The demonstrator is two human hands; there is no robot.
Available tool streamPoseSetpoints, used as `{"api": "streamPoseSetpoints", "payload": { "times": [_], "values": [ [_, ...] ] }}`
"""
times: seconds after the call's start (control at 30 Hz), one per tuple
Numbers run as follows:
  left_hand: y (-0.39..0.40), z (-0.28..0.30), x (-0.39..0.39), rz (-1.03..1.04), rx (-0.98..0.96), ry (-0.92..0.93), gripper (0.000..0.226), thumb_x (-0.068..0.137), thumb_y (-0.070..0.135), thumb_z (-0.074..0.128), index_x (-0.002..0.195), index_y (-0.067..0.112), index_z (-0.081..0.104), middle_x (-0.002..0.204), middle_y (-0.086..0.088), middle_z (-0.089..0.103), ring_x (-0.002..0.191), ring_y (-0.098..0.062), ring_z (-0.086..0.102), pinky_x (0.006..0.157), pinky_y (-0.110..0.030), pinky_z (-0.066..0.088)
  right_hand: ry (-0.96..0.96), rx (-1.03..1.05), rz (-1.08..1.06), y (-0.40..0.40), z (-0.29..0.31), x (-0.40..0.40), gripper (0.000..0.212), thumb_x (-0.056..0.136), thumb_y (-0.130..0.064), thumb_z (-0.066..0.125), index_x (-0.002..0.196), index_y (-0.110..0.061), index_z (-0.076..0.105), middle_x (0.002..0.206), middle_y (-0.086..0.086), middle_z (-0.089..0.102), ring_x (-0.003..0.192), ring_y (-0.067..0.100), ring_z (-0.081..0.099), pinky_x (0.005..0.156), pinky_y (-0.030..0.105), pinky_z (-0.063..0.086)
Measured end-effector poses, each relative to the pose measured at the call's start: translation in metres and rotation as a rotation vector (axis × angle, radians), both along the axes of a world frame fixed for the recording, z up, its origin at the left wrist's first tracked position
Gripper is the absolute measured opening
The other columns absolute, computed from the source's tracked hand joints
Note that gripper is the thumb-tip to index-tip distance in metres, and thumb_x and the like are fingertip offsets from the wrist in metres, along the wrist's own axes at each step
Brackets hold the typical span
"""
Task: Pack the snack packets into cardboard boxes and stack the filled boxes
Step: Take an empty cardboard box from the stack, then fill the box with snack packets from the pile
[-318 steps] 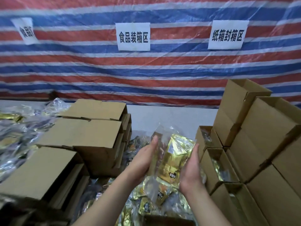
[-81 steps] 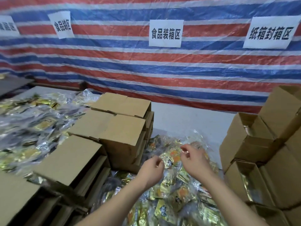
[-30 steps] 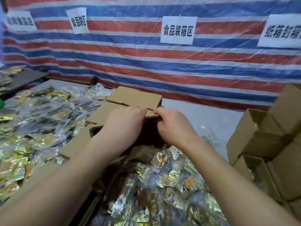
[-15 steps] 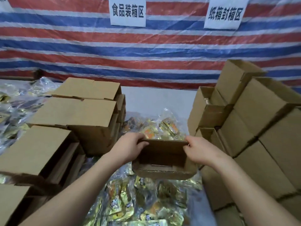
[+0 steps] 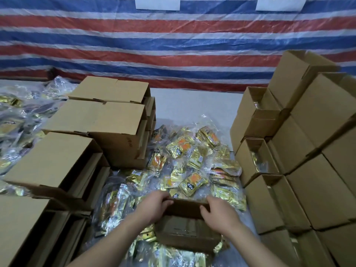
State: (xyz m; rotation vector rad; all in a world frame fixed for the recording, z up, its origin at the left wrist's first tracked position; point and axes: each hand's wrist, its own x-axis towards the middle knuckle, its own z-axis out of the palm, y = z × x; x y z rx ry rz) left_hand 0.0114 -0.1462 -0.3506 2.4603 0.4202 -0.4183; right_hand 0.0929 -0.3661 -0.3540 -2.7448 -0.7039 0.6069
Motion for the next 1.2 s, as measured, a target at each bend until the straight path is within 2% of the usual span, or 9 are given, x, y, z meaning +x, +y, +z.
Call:
{"api": "streamPoseSetpoints", "payload": {
  "times": [0.13,0.2,0.4,0.63,0.73,0.87,1.0,1.13,1.2],
  "values": [
    [-0.017,-0.021,-0.013,0.009,0.114,-0.046,0.023,0.101,0.042,0.048,0.104,0.026,0.065,0.102,0.005,0.067,0.095,-0.016,0.060,0.078,-0.029,0.044,-0.004,0.093,-0.083,-0.011,-0.024,-0.017,0.042,0.097,-0.050,0.047,0.133,-0.028,0.052,0.115,-0.010,0.062,0.103,0.011,0.061,0.077,0.027,0.049],
    [-0.019,-0.025,-0.013,0.022,0.124,-0.062,0.025,0.102,0.043,0.046,0.106,0.027,0.065,0.103,0.006,0.068,0.096,-0.016,0.061,0.080,-0.029,0.046,-0.013,0.117,-0.108,-0.015,-0.028,-0.018,0.046,0.096,-0.051,0.047,0.136,-0.030,0.050,0.114,-0.012,0.062,0.103,0.009,0.061,0.077,0.025,0.048],
    [-0.013,-0.029,-0.012,-0.012,0.104,-0.062,0.023,0.102,0.042,0.045,0.104,0.028,0.064,0.101,0.009,0.066,0.094,-0.012,0.059,0.081,-0.028,0.048,-0.036,0.096,-0.080,-0.010,-0.026,-0.017,0.031,0.094,-0.052,0.045,0.112,-0.027,0.054,0.083,-0.015,0.047,0.078,0.006,0.052,0.065,0.025,0.043],
    [-0.006,-0.021,-0.011,0.151,-0.100,-0.127,0.058,0.096,0.070,0.031,0.129,0.033,0.060,0.115,0.011,0.068,0.100,-0.007,0.062,0.080,-0.025,0.047,-0.005,0.152,-0.094,-0.013,-0.014,-0.004,0.034,0.097,-0.051,0.036,0.097,-0.027,0.061,0.091,-0.010,0.062,0.082,0.009,0.057,0.069,0.031,0.044],
    [0.002,-0.008,0.016,0.163,-0.153,-0.187,0.059,0.094,0.070,0.027,0.113,0.029,0.065,0.089,0.014,0.065,0.082,0.001,0.059,0.066,-0.024,0.044,0.027,0.196,-0.105,-0.008,-0.002,0.014,0.036,0.099,-0.052,0.036,0.075,-0.030,0.050,0.074,-0.007,0.055,0.069,0.007,0.053,0.063,0.032,0.044],
    [0.008,-0.002,0.068,0.136,-0.070,-0.225,0.035,0.103,0.050,0.038,0.097,0.025,0.062,0.081,0.011,0.060,0.071,0.001,0.054,0.058,-0.023,0.039,0.036,0.256,-0.152,0.007,0.014,0.043,0.040,0.099,-0.055,0.032,0.070,-0.032,0.047,0.071,-0.007,0.056,0.068,0.010,0.055,0.060,0.033,0.042],
    [0.005,-0.010,0.134,0.061,0.042,-0.181,0.034,0.103,0.040,0.041,0.111,0.016,0.065,0.102,-0.004,0.070,0.082,-0.018,0.062,0.072,-0.032,0.051,0.076,0.335,-0.258,0.015,0.023,0.074,0.044,0.101,-0.052,0.033,0.072,-0.025,0.051,0.074,-0.005,0.058,0.073,0.013,0.057,0.068,0.037,0.046],
    [-0.015,-0.038,0.196,-0.001,0.175,-0.048,0.055,0.101,0.046,0.045,0.143,0.009,0.045,0.135,-0.013,0.059,0.118,-0.030,0.060,0.094,-0.039,0.050,0.170,0.365,-0.379,0.019,0.025,0.104,0.038,0.103,-0.054,0.032,0.085,-0.029,0.054,0.084,-0.007,0.059,0.079,0.007,0.055,0.062,0.027,0.036],
    [-0.027,-0.057,0.221,-0.008,0.231,-0.008,0.062,0.099,0.052,0.047,0.143,0.009,0.042,0.135,-0.014,0.057,0.118,-0.030,0.059,0.094,-0.040,0.050,0.211,0.402,-0.402,0.019,0.023,0.115,0.034,0.103,-0.053,0.033,0.097,-0.029,0.056,0.091,-0.008,0.060,0.085,0.007,0.056,0.064,0.027,0.037]
  ]
}}
